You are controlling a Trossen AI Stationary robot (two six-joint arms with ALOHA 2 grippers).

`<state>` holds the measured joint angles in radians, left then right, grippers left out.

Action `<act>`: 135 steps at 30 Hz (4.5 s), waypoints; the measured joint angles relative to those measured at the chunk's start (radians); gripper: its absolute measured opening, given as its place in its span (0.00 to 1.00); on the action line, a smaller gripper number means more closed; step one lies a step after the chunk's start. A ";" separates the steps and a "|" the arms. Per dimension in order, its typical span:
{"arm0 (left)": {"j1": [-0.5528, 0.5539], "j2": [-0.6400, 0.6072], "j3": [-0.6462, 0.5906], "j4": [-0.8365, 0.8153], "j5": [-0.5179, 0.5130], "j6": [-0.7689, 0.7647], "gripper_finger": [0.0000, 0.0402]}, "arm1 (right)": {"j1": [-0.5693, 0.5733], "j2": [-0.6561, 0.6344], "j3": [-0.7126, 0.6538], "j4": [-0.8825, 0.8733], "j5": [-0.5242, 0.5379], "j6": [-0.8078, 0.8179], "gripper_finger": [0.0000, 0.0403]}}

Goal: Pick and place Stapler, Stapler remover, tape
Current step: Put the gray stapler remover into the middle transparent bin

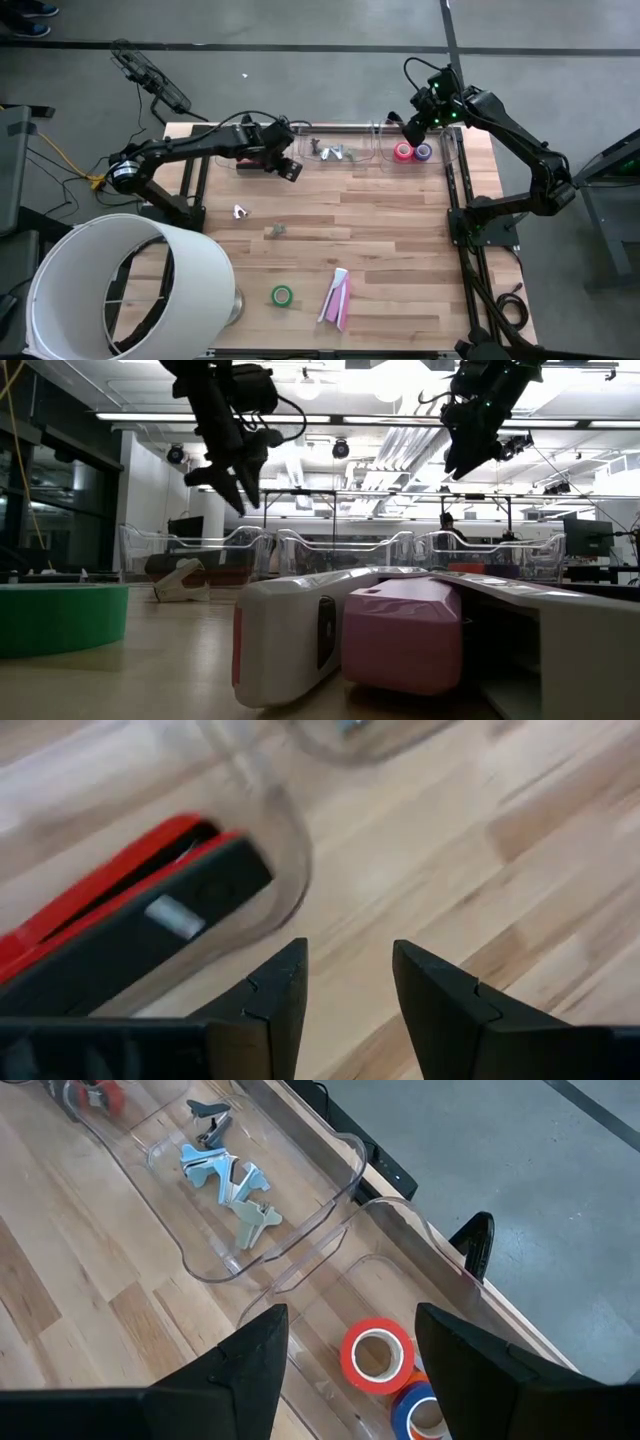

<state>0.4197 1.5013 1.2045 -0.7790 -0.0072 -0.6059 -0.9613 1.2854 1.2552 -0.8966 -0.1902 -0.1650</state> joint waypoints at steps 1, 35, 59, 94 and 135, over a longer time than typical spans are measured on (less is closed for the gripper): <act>-0.007 0.000 0.000 -0.020 -0.010 0.002 0.37 | 0.000 0.000 0.000 -0.001 0.000 0.000 0.52; -0.442 0.001 -0.148 -0.193 -0.027 -0.261 0.79 | 0.000 0.000 0.000 -0.001 -0.006 -0.018 0.52; -0.722 0.002 -0.482 0.266 -0.342 -0.458 0.79 | 0.000 0.000 0.000 -0.005 -0.008 -0.027 0.52; -0.721 0.002 -0.536 0.449 -0.444 -0.367 0.57 | 0.000 0.000 0.000 -0.004 -0.011 -0.027 0.52; -0.716 0.002 -0.470 0.621 -0.696 -0.370 0.11 | 0.000 0.000 0.000 -0.003 -0.011 -0.038 0.52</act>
<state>-0.2962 1.5032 0.7345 -0.1585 -0.7035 -0.9760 -0.9612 1.2854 1.2552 -0.9001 -0.2008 -0.2031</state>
